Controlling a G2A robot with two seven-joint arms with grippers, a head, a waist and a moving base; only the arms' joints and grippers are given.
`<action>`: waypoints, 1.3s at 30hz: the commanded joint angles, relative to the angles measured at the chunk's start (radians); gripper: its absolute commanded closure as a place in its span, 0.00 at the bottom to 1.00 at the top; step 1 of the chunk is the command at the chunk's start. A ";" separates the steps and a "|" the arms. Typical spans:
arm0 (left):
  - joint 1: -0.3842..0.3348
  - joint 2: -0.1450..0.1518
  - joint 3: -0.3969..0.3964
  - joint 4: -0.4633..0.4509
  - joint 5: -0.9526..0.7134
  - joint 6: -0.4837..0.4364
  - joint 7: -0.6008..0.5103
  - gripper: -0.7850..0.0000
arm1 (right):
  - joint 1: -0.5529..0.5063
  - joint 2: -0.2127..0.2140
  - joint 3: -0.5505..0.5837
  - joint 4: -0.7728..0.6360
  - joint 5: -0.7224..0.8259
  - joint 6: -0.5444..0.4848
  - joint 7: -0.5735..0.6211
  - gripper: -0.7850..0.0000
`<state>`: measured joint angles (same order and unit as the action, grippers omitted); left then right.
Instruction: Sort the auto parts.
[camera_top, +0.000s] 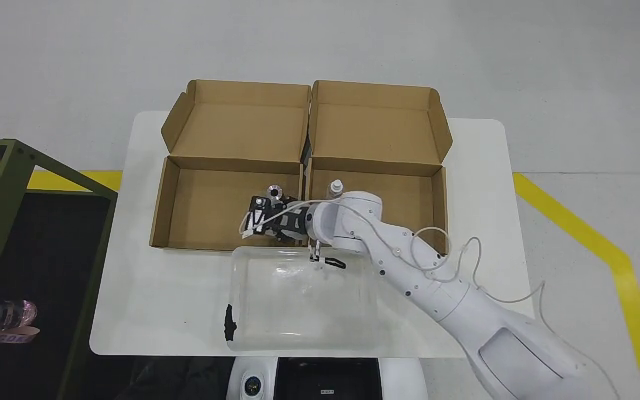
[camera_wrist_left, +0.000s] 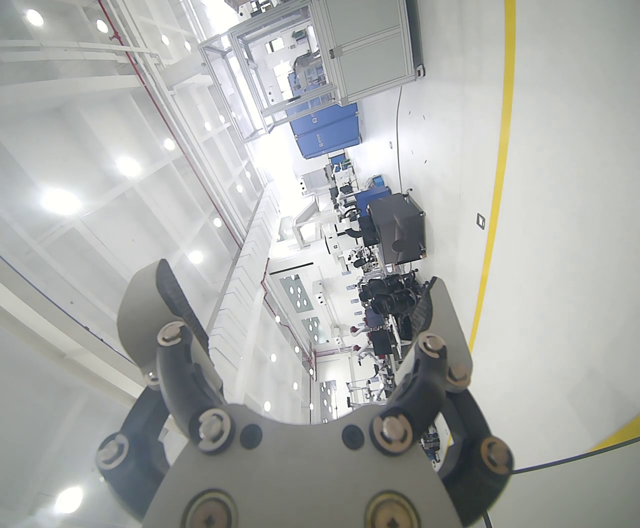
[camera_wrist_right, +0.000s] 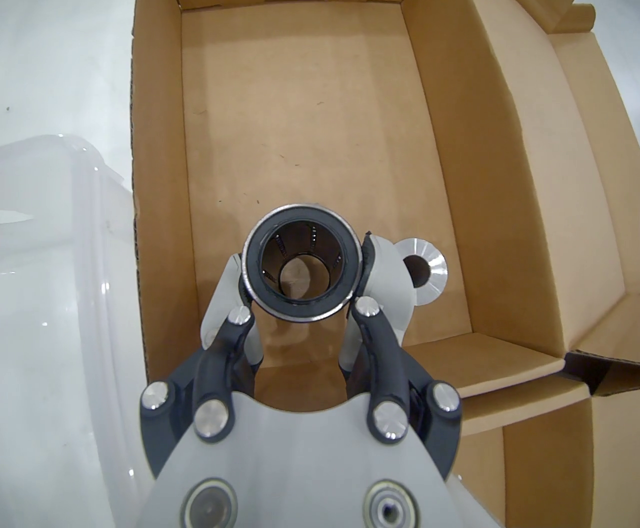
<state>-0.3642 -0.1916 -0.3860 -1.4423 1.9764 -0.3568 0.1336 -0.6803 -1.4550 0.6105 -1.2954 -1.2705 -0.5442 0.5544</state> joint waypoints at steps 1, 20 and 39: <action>0.000 0.000 0.000 0.000 0.000 0.000 0.000 0.00 | 0.000 -0.002 0.000 0.005 -0.004 0.002 -0.001 0.58; 0.000 0.000 0.000 0.000 0.000 0.000 0.000 0.00 | -0.026 -0.003 0.046 -0.037 -0.016 -0.024 -0.018 0.47; 0.000 0.000 0.000 0.000 0.000 0.000 0.000 0.00 | -0.190 0.057 0.225 -0.395 -0.028 -0.078 -0.036 0.42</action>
<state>-0.3642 -0.1917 -0.3860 -1.4423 1.9764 -0.3568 0.1336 -0.8571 -1.4020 0.8256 -1.6723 -1.2953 -0.6173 0.5183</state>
